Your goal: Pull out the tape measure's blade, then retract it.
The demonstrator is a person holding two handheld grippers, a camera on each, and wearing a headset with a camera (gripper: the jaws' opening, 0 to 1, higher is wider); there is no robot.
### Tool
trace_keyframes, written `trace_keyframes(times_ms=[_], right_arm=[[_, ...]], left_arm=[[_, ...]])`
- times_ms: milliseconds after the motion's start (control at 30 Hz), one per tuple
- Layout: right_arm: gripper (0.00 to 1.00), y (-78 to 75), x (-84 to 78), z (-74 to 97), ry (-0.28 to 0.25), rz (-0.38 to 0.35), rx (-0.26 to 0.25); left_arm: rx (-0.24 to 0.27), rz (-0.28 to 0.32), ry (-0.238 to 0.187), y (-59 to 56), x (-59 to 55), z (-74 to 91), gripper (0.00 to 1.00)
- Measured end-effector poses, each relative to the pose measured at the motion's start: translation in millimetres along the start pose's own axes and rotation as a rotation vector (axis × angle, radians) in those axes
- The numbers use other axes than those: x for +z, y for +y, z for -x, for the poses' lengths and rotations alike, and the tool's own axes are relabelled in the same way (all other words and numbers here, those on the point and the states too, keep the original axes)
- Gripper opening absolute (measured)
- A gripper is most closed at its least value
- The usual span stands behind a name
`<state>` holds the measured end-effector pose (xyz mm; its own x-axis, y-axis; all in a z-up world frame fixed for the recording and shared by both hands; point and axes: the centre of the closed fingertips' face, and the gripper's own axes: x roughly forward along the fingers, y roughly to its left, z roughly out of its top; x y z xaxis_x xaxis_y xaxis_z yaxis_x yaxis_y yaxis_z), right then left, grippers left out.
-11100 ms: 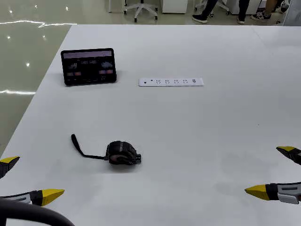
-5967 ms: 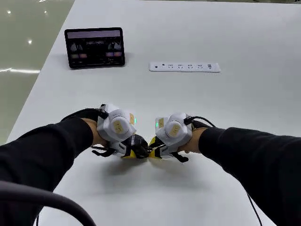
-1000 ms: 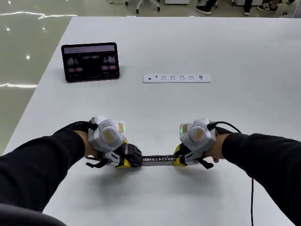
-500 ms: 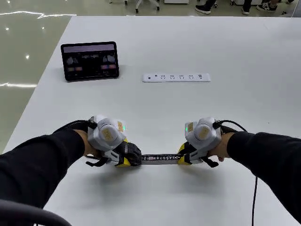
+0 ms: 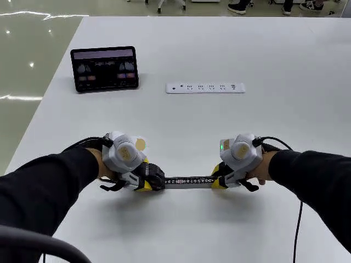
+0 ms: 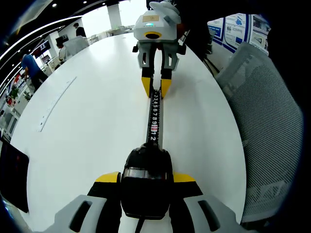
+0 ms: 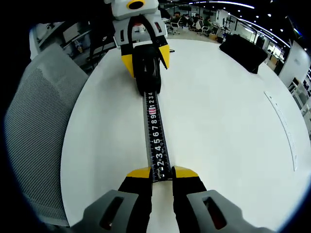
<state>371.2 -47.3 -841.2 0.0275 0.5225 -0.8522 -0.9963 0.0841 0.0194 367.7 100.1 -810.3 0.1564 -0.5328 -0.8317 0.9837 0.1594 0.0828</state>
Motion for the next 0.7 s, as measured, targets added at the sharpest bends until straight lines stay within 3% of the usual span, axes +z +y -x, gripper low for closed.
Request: trace_keyframes(times_ms=[700], right_arm=[[0.11, -3.1, -20.7, 12.9, 0.020, -0.010, -0.013]], left_arm=[[-0.004, 0.006, 0.002, -0.6, 0.2, 0.1, 0.34]])
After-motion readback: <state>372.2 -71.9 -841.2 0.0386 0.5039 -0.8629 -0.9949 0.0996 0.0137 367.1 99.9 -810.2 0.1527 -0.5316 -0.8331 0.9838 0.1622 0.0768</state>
